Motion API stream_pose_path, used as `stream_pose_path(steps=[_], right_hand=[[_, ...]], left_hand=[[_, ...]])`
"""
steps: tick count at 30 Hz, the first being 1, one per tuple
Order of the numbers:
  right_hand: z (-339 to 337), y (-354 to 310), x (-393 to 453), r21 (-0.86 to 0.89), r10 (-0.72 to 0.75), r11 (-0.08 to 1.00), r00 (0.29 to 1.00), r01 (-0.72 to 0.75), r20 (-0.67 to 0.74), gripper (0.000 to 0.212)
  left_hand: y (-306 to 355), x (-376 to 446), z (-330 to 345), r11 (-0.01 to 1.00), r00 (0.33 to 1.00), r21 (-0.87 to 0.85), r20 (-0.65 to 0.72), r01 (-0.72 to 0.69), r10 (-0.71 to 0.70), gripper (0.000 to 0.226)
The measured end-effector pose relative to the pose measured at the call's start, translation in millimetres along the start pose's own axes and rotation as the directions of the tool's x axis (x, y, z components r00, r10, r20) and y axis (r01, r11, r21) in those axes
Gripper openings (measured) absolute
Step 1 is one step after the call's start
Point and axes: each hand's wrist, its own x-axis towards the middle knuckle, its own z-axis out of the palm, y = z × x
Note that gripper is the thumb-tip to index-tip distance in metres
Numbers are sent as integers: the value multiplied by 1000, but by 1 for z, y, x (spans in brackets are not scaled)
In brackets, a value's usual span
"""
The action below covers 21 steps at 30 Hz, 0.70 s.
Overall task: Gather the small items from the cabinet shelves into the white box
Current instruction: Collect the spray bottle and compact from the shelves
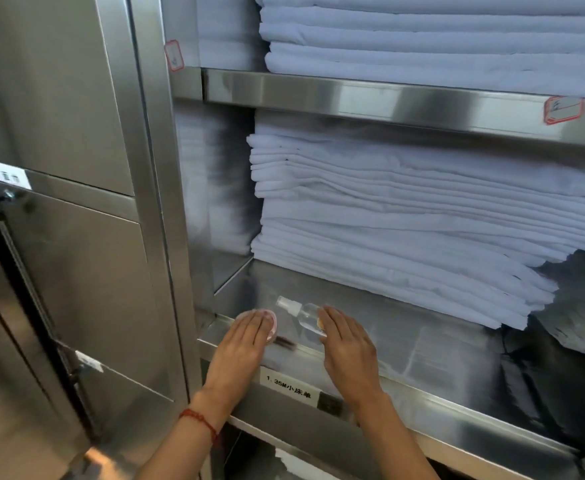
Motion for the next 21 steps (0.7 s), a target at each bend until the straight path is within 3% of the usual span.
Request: stream_pose_path(steps=[10, 21], right_hand=[[-9, -17, -6, 222, -148, 966, 988, 135, 41, 57], [-13, -72, -12, 375, -297, 882, 954, 286, -28, 59]], left_hand=[[20, -43, -40, 973, 983, 141, -25, 185, -183, 94], [18, -106, -83, 907, 938, 239, -96, 348, -334, 80]])
